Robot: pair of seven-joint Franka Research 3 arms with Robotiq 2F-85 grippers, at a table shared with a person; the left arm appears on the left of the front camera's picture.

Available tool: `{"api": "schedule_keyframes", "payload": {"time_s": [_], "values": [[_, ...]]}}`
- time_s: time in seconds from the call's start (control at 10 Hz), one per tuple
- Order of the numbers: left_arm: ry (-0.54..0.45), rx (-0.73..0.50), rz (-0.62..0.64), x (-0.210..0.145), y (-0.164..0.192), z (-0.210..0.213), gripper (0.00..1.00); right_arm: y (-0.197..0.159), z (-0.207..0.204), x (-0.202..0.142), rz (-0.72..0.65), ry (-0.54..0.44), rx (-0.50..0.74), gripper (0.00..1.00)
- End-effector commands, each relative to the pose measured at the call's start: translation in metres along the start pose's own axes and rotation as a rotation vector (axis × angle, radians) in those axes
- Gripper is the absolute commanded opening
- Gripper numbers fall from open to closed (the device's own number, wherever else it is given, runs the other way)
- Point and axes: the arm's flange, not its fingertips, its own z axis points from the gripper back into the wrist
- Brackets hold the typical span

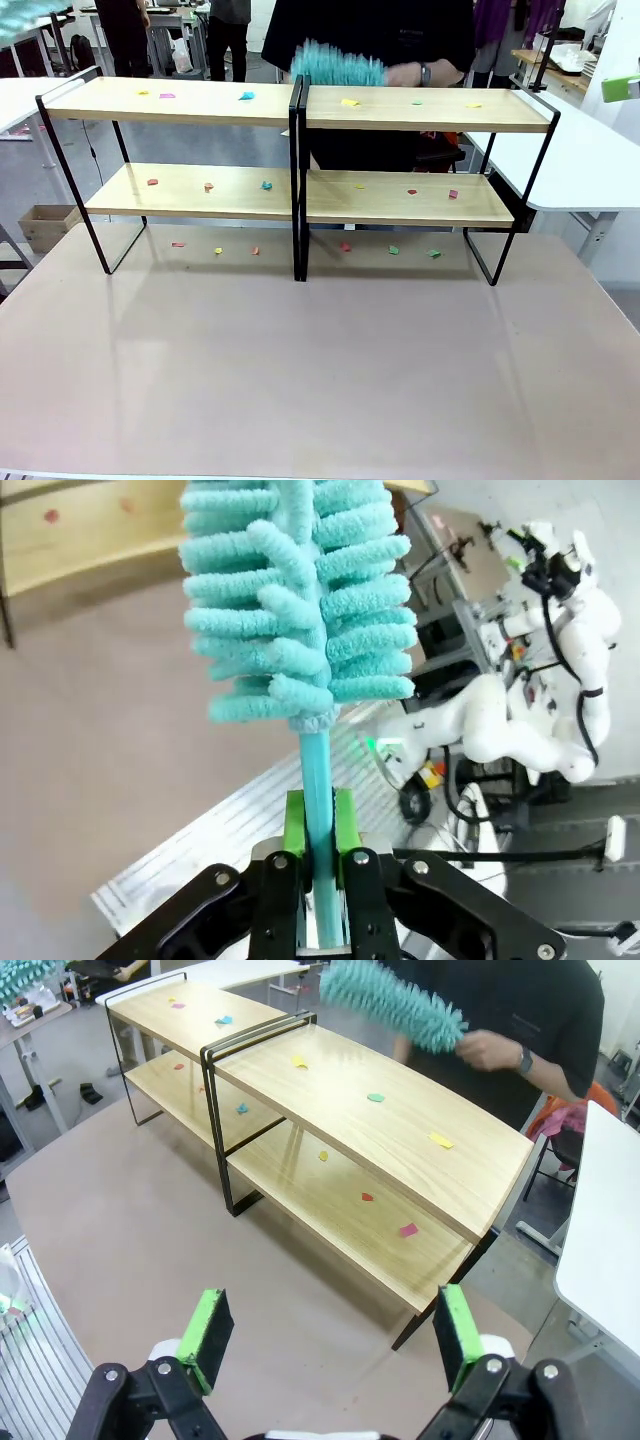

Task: Clean the shelves.
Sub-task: Clean a randomly selected level of the Shelf with the Duster.

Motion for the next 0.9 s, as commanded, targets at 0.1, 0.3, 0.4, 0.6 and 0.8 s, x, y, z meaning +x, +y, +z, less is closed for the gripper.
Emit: {"api": "schedule_keyframes", "payload": {"time_s": [0.1, 0.3, 0.4, 0.6, 0.8], "values": [[0.113, -0.024, 0.216, 0.064, -0.064, -0.055, 0.13, -0.001, 0.0, 0.0, -0.001, -0.005, 0.004, 1.0], [0.166, -0.194, -0.043, 0.071, -0.054, -0.041, 0.13, -0.001, 0.0, 0.0, -0.001, -0.005, 0.004, 1.0], [0.022, -0.227, -0.01, 0.056, -0.025, -0.003, 0.13, -0.001, 0.0, 0.0, -0.001, -0.005, 0.004, 1.0], [0.055, -0.165, 0.011, -0.007, 0.005, 0.045, 0.13, -0.001, 0.0, 0.0, -0.001, -0.005, 0.004, 1.0], [0.017, -0.146, 0.052, -0.066, 0.022, 0.079, 0.13, -0.001, 0.0, 0.0, -0.001, -0.005, 0.004, 1.0]]}}
